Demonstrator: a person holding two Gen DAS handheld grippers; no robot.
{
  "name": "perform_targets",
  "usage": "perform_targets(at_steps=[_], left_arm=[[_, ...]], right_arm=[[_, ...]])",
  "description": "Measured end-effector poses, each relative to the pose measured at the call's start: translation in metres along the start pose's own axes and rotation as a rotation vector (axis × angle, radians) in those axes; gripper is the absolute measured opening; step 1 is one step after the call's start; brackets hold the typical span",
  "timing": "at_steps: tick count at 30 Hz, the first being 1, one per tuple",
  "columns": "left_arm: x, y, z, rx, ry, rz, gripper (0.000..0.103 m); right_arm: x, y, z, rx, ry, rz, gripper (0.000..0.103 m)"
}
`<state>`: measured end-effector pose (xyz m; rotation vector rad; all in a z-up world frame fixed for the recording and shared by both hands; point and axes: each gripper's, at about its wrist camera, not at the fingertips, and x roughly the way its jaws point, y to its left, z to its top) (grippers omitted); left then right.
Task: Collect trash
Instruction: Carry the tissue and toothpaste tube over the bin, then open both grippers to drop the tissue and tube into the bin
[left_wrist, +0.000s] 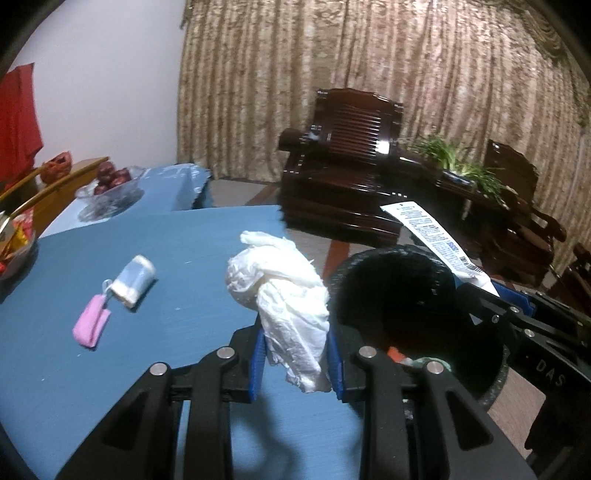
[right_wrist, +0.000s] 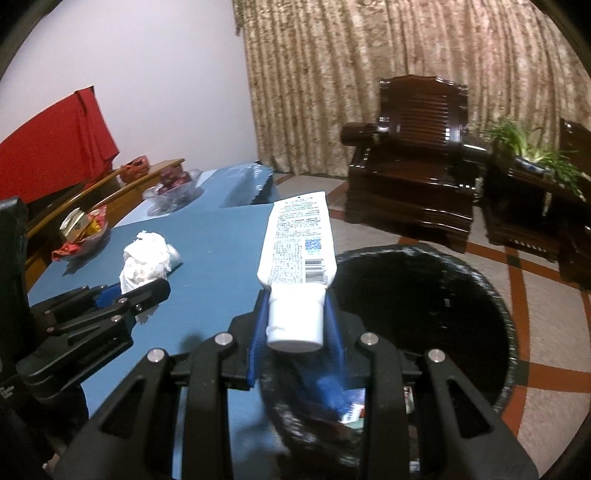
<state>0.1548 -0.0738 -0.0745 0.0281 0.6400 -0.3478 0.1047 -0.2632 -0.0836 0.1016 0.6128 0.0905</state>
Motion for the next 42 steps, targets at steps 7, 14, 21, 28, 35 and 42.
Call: perform_targets(at_steps=[7, 14, 21, 28, 35, 42], left_arm=[[0.013, -0.038, 0.005, 0.05, 0.007, -0.067, 0.028], [0.034, -0.075, 0.007, 0.106, 0.019, -0.133, 0.028], [0.056, -0.1, 0.008, 0.13, 0.046, -0.185, 0.028], [0.079, -0.114, 0.006, 0.149, 0.083, -0.208, 0.028], [0.093, -0.121, 0.005, 0.162, 0.1, -0.216, 0.028], [0.097, -0.114, 0.006, 0.124, 0.107, -0.254, 0.063]], right_arm=[[-0.013, -0.036, -0.007, 0.034, -0.006, -0.068, 0.029], [-0.017, -0.071, -0.017, 0.073, 0.004, -0.123, 0.029], [-0.013, -0.095, -0.027, 0.089, 0.029, -0.152, 0.029], [-0.001, -0.111, -0.04, 0.103, 0.063, -0.164, 0.029], [0.01, -0.117, -0.046, 0.111, 0.087, -0.17, 0.029], [0.015, -0.125, -0.047, 0.119, 0.099, -0.202, 0.051]])
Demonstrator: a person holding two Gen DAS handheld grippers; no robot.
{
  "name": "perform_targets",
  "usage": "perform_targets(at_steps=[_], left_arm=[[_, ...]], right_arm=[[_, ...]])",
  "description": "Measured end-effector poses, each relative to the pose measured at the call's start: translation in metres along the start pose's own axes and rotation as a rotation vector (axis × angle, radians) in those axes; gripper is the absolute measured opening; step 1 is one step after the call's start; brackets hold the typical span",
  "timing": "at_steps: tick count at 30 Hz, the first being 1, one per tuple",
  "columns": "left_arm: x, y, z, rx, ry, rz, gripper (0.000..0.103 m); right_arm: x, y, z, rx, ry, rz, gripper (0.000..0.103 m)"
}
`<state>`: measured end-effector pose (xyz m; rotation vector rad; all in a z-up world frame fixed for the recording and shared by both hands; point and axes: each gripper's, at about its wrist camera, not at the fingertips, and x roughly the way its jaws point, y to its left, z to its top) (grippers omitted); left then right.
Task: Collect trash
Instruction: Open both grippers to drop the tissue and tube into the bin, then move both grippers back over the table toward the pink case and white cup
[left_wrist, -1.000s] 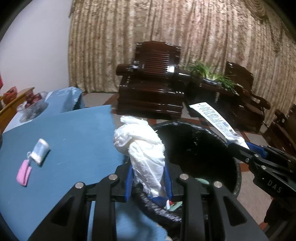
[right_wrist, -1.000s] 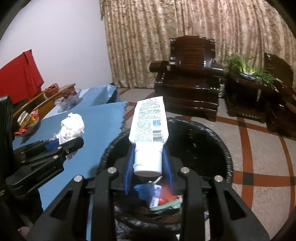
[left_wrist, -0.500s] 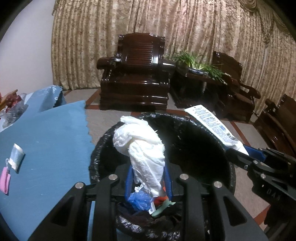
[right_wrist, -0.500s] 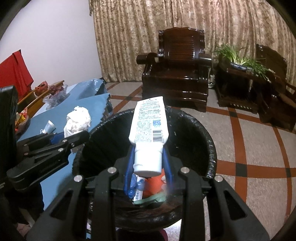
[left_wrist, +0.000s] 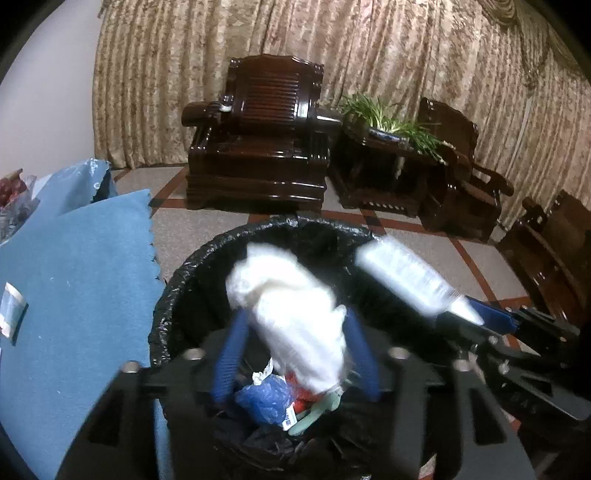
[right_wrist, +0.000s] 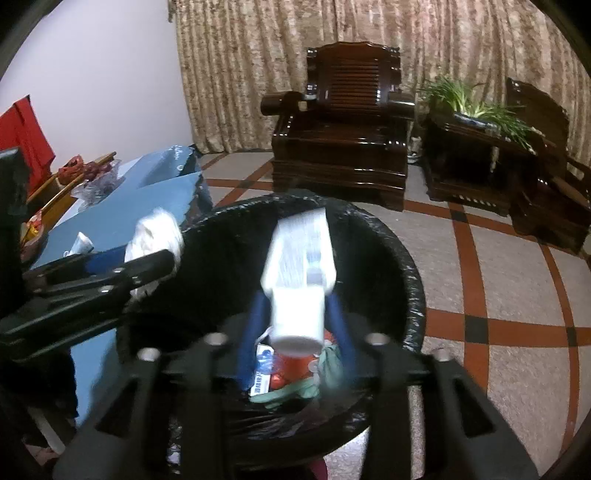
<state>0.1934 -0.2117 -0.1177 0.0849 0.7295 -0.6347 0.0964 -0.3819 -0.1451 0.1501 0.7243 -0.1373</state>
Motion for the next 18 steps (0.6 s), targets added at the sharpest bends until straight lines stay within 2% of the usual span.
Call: perform_targets(at_steps=[1, 2, 4, 5, 7, 10, 13, 18], left_arm=[[-0.002, 0.002, 0.0, -0.003, -0.008, -0.001, 0.068], [-0.003, 0.003, 0.0, -0.004, -0.012, -0.002, 0.069], [-0.007, 0.007, 0.001, -0.008, -0.019, 0.005, 0.074], [-0.009, 0.008, 0.001, -0.011, -0.023, 0.009, 0.076], [-0.017, 0.014, 0.001, -0.018, -0.039, 0.029, 0.085], [-0.031, 0.023, -0.001, -0.025, -0.064, 0.076, 0.092], [-0.048, 0.034, -0.006, -0.032, -0.084, 0.12, 0.097], [-0.077, 0.053, -0.016, -0.063, -0.107, 0.172, 0.097]], right_arm=[[-0.001, -0.002, 0.0, 0.008, -0.011, -0.014, 0.064], [-0.002, -0.004, 0.0, 0.014, -0.018, -0.023, 0.069], [-0.004, -0.006, -0.001, 0.019, -0.023, -0.03, 0.086], [-0.006, -0.007, -0.001, 0.025, -0.031, -0.04, 0.091], [-0.01, -0.009, -0.002, 0.036, -0.036, -0.038, 0.093], [-0.015, -0.008, -0.003, 0.049, -0.039, -0.022, 0.096], [-0.02, -0.002, -0.002, 0.049, -0.043, -0.007, 0.097], [-0.025, 0.021, 0.004, 0.014, -0.047, 0.033, 0.098]])
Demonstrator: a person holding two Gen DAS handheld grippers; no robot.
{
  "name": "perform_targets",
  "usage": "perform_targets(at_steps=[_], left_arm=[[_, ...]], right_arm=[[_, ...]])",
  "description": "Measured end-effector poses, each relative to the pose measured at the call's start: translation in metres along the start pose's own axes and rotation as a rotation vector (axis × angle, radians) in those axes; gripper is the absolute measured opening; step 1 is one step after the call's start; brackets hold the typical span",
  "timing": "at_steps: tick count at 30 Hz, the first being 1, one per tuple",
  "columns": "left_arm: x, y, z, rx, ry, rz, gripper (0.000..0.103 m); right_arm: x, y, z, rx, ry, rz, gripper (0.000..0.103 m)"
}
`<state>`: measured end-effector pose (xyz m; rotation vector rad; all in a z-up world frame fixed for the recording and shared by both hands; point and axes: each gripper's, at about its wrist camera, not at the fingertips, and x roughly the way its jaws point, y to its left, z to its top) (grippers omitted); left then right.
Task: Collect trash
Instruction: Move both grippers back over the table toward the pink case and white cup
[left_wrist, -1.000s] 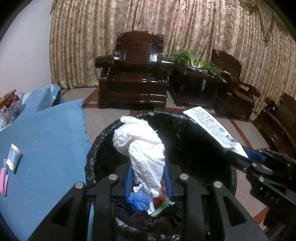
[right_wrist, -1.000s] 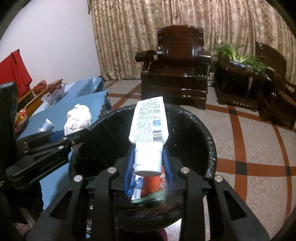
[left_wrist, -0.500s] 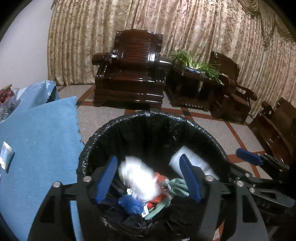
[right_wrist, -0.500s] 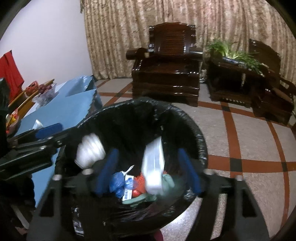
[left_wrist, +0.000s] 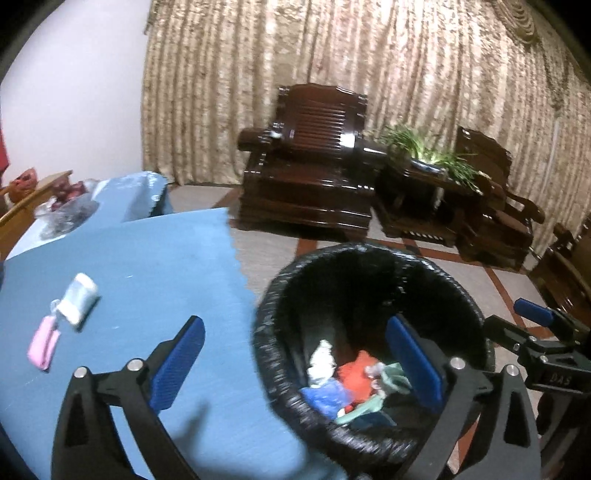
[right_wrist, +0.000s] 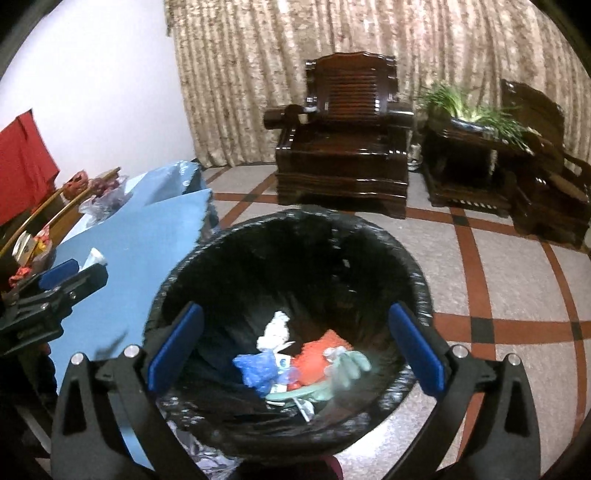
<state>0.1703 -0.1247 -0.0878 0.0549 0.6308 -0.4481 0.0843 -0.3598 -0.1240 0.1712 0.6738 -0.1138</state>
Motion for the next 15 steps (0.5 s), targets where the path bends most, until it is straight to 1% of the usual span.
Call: perform_targets(at_steps=[6, 15], left_arm=[[-0.029, 0.035, -0.013, -0.041, -0.02, 0.077, 0.097], [-0.063, 0.103, -0.026, -0.116, -0.049, 0.214, 0.097]], right_arm=[[0.005, 0.038, 0.006, -0.049, 0.004, 0.062, 0.098], [0.015, 0.105, 0.02, -0.139, -0.007, 0.147, 0.098]])
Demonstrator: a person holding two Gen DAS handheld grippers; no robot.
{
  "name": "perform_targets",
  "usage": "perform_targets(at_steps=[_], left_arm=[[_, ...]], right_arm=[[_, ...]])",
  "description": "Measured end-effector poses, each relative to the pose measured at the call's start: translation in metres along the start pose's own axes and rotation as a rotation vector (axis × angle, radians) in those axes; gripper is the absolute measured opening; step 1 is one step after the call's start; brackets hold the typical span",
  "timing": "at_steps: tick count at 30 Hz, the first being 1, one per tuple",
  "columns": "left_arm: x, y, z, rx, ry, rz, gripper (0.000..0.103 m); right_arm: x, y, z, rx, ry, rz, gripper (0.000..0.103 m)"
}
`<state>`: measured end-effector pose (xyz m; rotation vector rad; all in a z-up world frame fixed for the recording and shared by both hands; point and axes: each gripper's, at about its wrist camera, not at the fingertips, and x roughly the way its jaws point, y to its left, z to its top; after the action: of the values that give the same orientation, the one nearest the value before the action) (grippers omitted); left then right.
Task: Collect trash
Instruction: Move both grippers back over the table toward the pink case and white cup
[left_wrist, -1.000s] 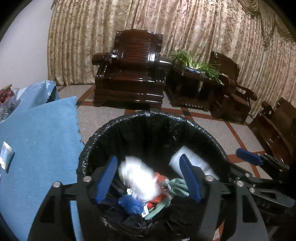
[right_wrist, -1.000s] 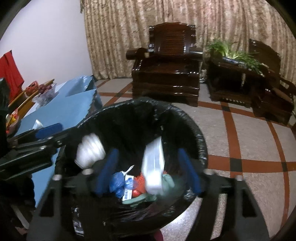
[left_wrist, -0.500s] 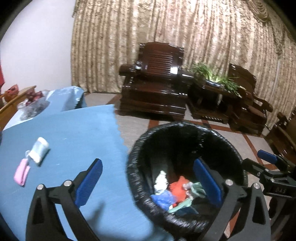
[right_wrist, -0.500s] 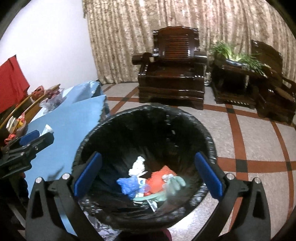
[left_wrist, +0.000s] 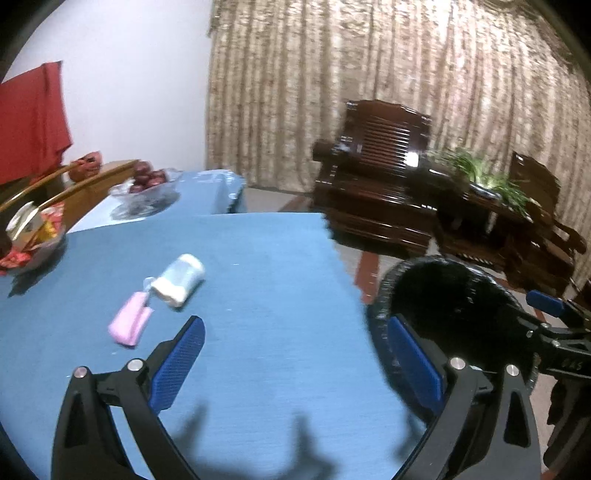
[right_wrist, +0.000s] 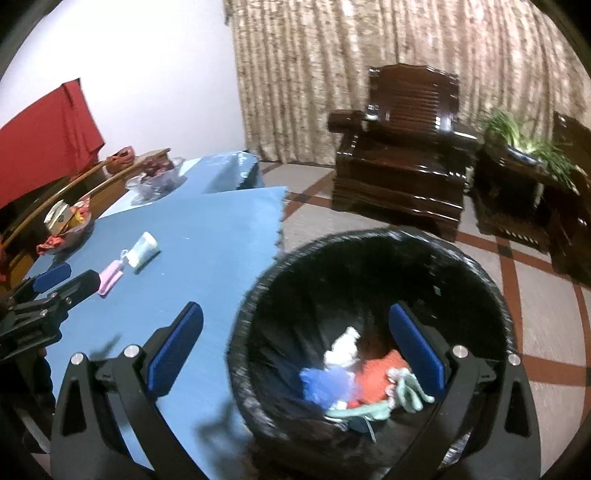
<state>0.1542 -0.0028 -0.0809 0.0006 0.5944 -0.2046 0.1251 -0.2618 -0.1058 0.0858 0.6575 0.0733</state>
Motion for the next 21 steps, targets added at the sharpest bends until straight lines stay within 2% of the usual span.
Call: perform_targets(at_steps=[12, 21], left_arm=[[-0.01, 0.086, -0.002, -0.078, -0.019, 0.144, 0.097], [0.002, 0.135, -0.004, -0.116, 0.0, 0.224, 0.097]], right_arm=[[0.035, 0.069, 0.024, -0.083, -0.011, 0.083, 0.098], [0.073, 0.115, 0.035, -0.122, 0.002, 0.14, 0.098]])
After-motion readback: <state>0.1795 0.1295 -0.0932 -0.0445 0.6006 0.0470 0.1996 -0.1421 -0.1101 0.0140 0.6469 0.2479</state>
